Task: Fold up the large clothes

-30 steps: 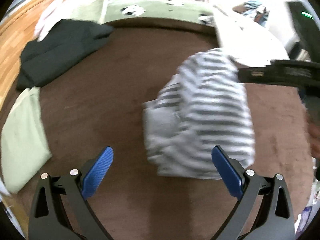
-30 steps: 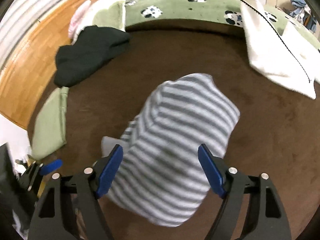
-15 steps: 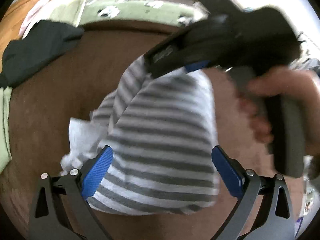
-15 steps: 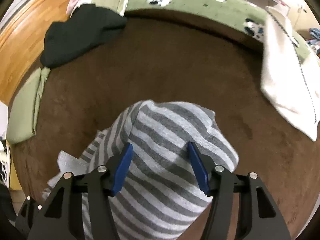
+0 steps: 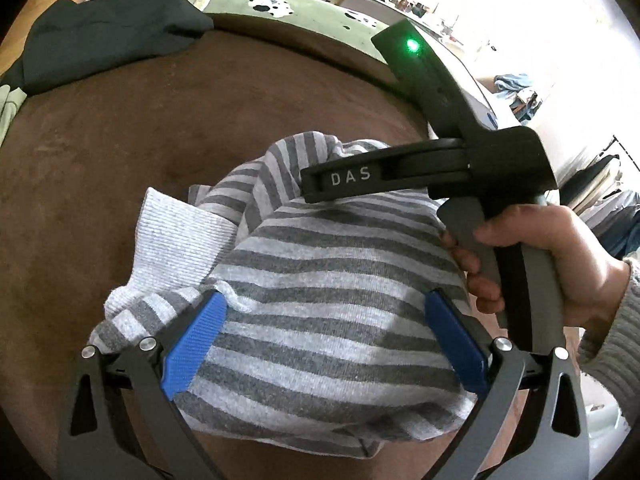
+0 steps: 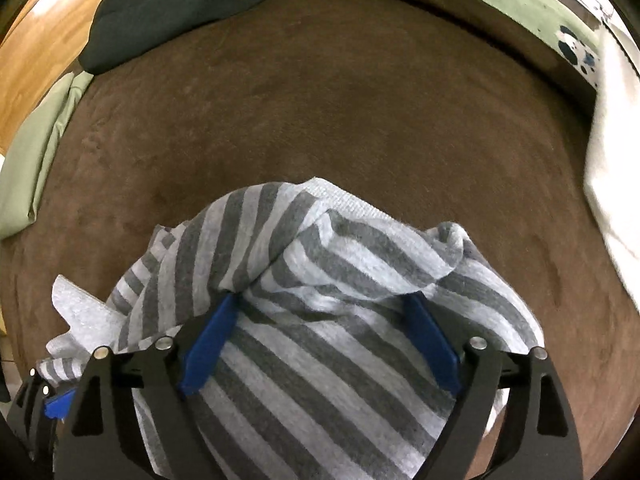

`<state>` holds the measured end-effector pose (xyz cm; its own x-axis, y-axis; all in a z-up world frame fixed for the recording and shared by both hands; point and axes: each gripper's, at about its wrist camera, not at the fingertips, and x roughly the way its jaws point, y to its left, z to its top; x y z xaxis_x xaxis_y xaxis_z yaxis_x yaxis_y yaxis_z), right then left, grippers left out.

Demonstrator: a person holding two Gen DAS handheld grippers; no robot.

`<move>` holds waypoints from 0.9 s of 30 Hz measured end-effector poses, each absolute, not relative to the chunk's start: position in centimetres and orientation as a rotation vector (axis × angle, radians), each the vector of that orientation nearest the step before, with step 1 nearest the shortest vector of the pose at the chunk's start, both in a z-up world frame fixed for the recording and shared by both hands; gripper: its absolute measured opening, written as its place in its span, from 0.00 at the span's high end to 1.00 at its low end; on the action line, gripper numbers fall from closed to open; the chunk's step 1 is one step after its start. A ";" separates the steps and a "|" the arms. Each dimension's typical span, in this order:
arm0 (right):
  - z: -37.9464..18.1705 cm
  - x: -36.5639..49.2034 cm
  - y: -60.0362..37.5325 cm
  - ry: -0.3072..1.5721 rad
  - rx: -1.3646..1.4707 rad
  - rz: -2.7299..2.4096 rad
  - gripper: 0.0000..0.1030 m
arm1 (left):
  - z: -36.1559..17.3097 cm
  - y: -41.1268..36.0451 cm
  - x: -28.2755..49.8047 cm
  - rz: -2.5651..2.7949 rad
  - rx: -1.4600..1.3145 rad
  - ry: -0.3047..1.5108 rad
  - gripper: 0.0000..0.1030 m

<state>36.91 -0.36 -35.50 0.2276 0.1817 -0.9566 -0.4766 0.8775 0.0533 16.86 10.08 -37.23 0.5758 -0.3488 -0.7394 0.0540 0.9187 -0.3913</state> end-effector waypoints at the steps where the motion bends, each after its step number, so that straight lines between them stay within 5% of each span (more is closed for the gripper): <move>1: -35.5 36.9 -0.4 1.258 -0.270 0.464 0.16 | -37.3 10.0 16.9 -0.244 -0.352 0.930 0.05; 16: -33.4 33.7 -2.3 1.166 -0.247 0.456 0.16 | -36.7 9.8 17.9 -0.271 -0.341 0.994 0.05; 18: -31.8 32.9 -2.6 1.156 -0.235 0.432 0.06 | -36.1 9.7 18.7 -0.293 -0.321 1.044 0.05; 27: -25.5 30.1 -10.2 1.124 0.112 0.335 0.06 | -29.8 13.9 21.3 -0.319 -0.235 1.037 0.06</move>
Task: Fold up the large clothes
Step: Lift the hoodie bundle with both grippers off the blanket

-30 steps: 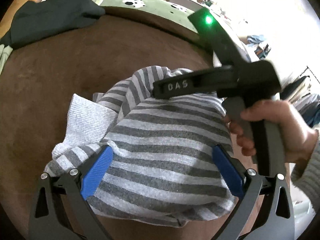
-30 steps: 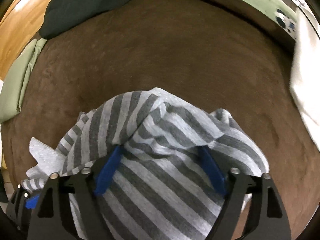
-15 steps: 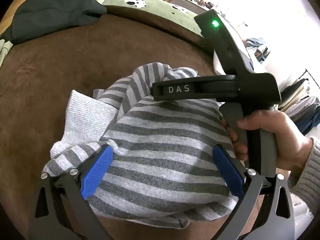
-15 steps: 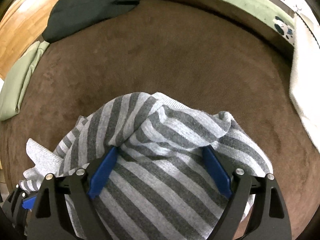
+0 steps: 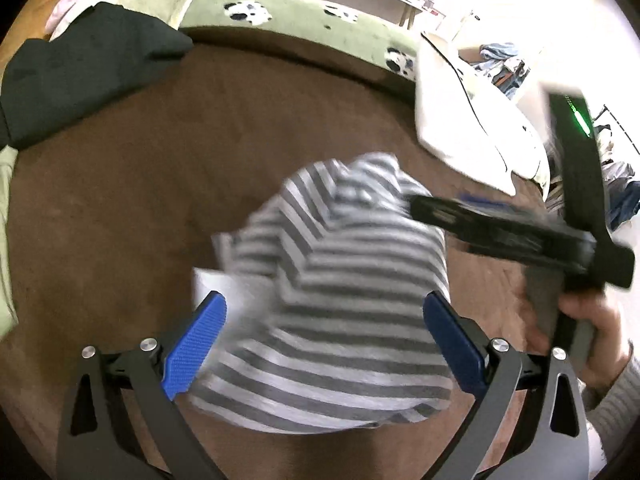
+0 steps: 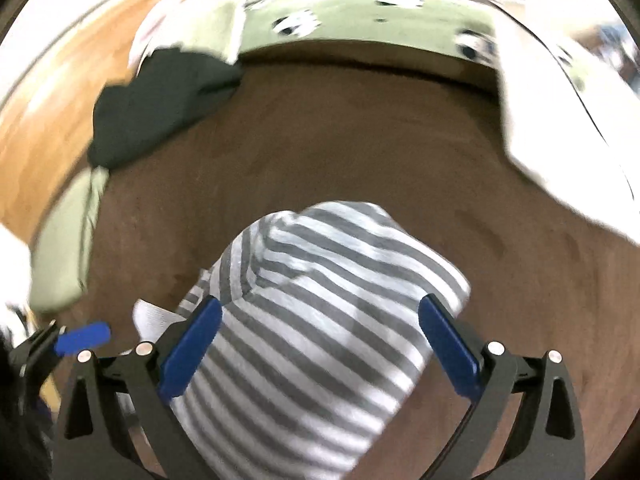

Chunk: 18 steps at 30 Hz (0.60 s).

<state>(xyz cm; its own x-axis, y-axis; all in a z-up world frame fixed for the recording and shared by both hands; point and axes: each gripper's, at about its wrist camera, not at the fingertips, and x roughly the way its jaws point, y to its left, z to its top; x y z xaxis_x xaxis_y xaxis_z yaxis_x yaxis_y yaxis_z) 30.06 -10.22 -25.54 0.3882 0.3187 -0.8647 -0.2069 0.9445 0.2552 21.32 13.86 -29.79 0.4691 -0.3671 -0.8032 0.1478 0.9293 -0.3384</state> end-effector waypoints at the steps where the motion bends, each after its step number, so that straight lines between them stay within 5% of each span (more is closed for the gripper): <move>1: -25.4 29.7 -11.5 1.129 0.164 0.320 0.06 | -29.7 14.4 21.9 -0.319 -0.237 1.044 0.06; 18: -36.0 25.6 -19.1 1.251 0.926 0.409 0.06 | -43.4 18.2 30.2 -0.461 -0.479 1.330 0.06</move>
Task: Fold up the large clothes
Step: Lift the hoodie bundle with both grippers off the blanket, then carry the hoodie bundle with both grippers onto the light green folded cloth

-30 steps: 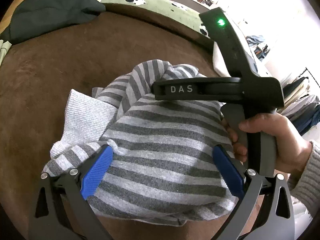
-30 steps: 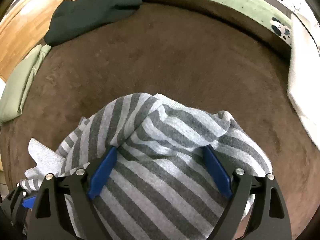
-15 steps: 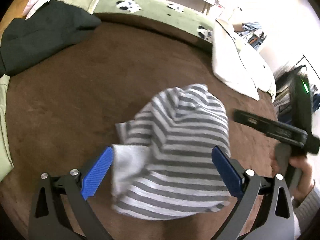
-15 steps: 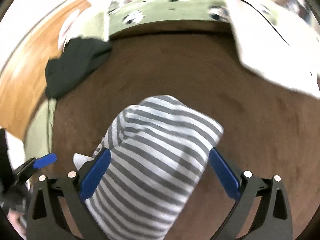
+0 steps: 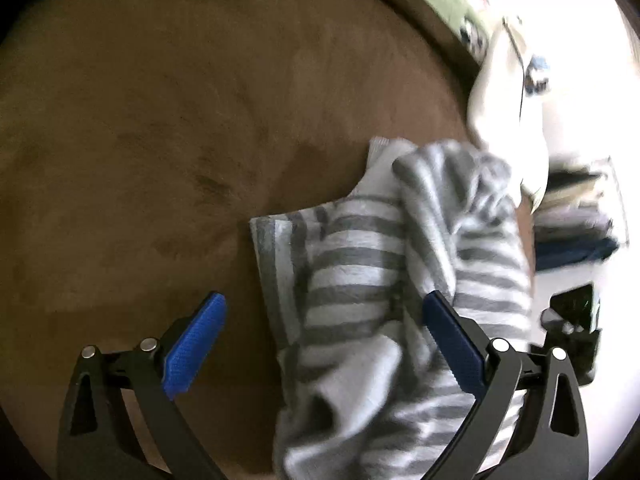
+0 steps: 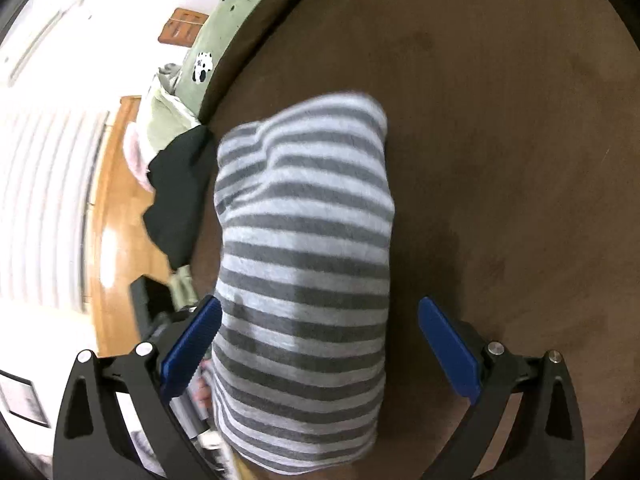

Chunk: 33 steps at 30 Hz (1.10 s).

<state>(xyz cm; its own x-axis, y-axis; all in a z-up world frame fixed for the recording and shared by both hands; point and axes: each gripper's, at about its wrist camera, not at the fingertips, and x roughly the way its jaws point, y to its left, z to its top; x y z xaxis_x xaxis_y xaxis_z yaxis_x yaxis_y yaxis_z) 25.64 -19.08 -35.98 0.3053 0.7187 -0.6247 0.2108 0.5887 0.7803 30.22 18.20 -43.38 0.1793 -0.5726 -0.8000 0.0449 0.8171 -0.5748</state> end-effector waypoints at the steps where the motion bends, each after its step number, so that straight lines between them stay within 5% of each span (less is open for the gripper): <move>1: -36.7 25.7 -18.8 1.266 0.934 0.422 0.06 | -43.9 17.8 30.6 -0.485 -0.476 1.341 0.06; 22: -39.9 30.2 -15.7 1.263 1.069 0.566 0.04 | -45.5 12.0 33.8 -0.806 -0.479 1.429 0.06; 24: -39.3 30.2 -15.3 1.256 1.045 0.545 0.12 | -45.5 12.3 33.5 -0.806 -0.488 1.408 0.11; 26: -38.6 30.0 -15.0 1.244 1.023 0.521 0.22 | -45.4 13.2 32.9 -0.792 -0.495 1.392 0.42; 27: -38.1 29.8 -14.7 1.234 1.012 0.511 0.26 | -45.5 13.4 32.9 -0.792 -0.526 1.389 0.47; 33: -36.6 29.1 -14.3 1.207 1.004 0.514 0.36 | -43.4 12.6 31.4 -0.770 -0.457 1.293 0.56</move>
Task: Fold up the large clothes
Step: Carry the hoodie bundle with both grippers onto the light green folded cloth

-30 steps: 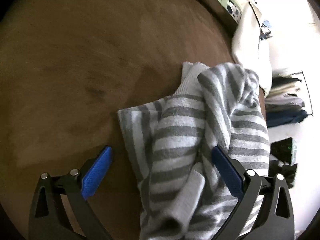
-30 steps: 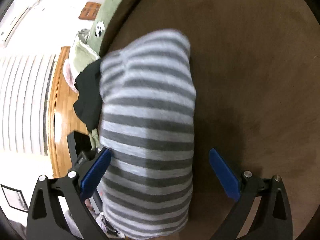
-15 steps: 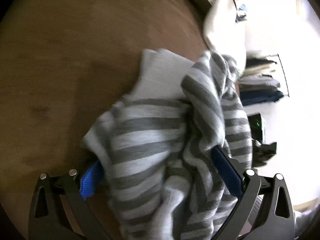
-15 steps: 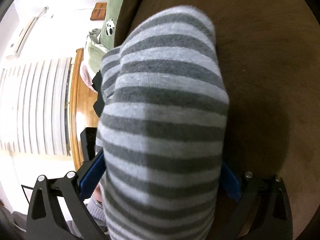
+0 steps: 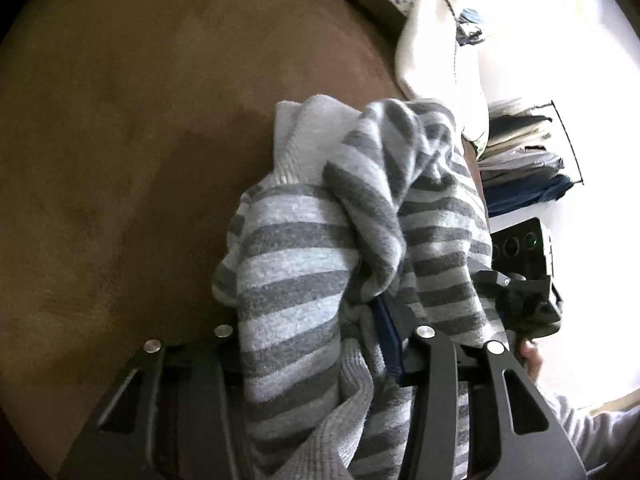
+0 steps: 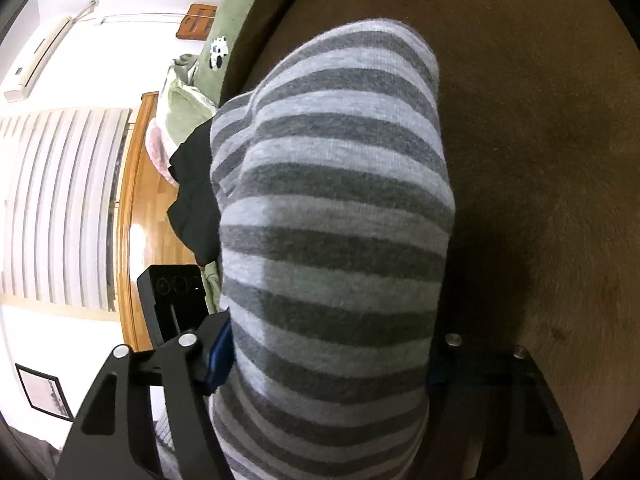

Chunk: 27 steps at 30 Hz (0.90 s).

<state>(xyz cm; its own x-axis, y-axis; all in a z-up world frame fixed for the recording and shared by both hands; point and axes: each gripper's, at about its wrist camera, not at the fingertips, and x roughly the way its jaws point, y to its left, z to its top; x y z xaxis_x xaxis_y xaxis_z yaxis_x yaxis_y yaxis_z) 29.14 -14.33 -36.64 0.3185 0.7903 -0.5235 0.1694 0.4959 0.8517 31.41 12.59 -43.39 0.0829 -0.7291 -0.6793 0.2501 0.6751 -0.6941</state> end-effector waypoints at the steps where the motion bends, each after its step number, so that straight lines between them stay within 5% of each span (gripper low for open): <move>1: -36.4 29.1 -14.3 1.207 1.011 0.521 0.36 | -42.9 12.2 31.2 -0.767 -0.452 1.281 0.57; 10: -30.8 28.4 -14.7 1.176 1.007 0.580 0.38 | -37.8 13.5 29.1 -0.732 -0.441 1.224 0.58; 20: -13.4 26.0 -14.6 1.123 0.969 0.691 0.38 | -19.4 14.9 24.7 -0.660 -0.370 1.111 0.58; 27: -5.5 23.5 -13.1 1.143 0.894 0.767 0.38 | -11.9 16.4 19.4 -0.564 -0.424 1.073 0.58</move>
<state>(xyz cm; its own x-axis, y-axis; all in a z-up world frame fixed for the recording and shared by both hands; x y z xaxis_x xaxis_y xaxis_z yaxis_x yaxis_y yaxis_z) 23.53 -13.06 -5.53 0.2467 0.8724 -0.4220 -0.0600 0.4484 0.8918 19.41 16.39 -11.88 0.3611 -0.6190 -0.6975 0.2235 0.7836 -0.5797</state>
